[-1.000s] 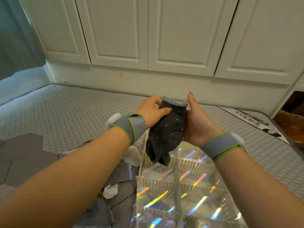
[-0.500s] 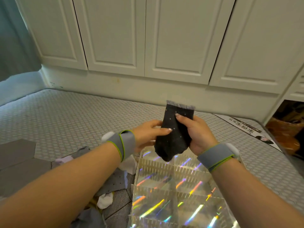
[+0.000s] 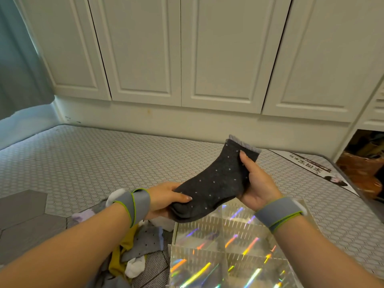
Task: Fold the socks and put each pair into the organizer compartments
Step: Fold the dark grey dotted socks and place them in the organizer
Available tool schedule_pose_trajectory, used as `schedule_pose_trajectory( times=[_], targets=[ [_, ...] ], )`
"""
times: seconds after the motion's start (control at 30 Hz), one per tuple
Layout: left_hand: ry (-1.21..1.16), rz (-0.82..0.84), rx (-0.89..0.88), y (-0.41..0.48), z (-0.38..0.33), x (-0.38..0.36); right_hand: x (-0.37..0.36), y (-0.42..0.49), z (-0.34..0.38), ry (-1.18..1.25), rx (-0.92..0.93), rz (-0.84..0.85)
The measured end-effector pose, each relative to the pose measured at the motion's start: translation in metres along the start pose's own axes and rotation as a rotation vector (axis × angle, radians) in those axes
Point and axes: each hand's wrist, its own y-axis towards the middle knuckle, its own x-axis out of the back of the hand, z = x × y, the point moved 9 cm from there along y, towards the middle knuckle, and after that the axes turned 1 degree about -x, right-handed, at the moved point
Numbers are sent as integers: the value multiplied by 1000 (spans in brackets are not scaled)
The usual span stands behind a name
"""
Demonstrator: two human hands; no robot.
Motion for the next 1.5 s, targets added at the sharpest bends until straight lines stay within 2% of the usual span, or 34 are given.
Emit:
schedule_pose_trajectory(
  times=[0.1,0.2,0.37,0.47,0.63,0.7,0.77,0.87,0.97,1.03,1.07,1.17,1.27,1.4,1.5],
  targets=[
    [-22,-172,58,1,1,14,3,2,-10,-26,-29,-11],
    [90,-295,107,-1,-1,20,-3,2,-23,-55,-37,18],
    [106,-329,143,-3,-9,13,-10,2,-40,-142,-28,56],
    [-39,-318,127,-2,-17,4,-12,2,-44,-170,12,58],
    [-459,-180,83,-6,-32,-24,-19,3,-54,-159,-18,118],
    [-619,-137,44,-6,-37,-24,-18,3,-50,-225,26,141],
    [-665,-94,40,-8,-39,-25,-14,1,-44,-333,78,122],
    [-523,-127,41,-8,-35,-22,-5,3,-44,-395,101,61],
    [-111,-240,44,-7,-32,-11,0,5,-46,-385,69,20],
    [189,-309,-2,-6,-37,-1,-1,4,-49,-382,18,59],
    [247,-299,-27,-5,-39,0,-2,3,-50,-374,-9,88],
    [144,-120,-20,-4,-33,-14,-4,1,-52,-327,-52,161],
    [39,-27,28,-8,-25,-23,-2,1,-58,-338,-60,179],
    [53,-50,51,-3,-17,-20,-3,2,-64,-368,-46,195],
    [-60,-96,73,3,-11,-16,-4,0,-65,-348,-51,209]
  ],
)
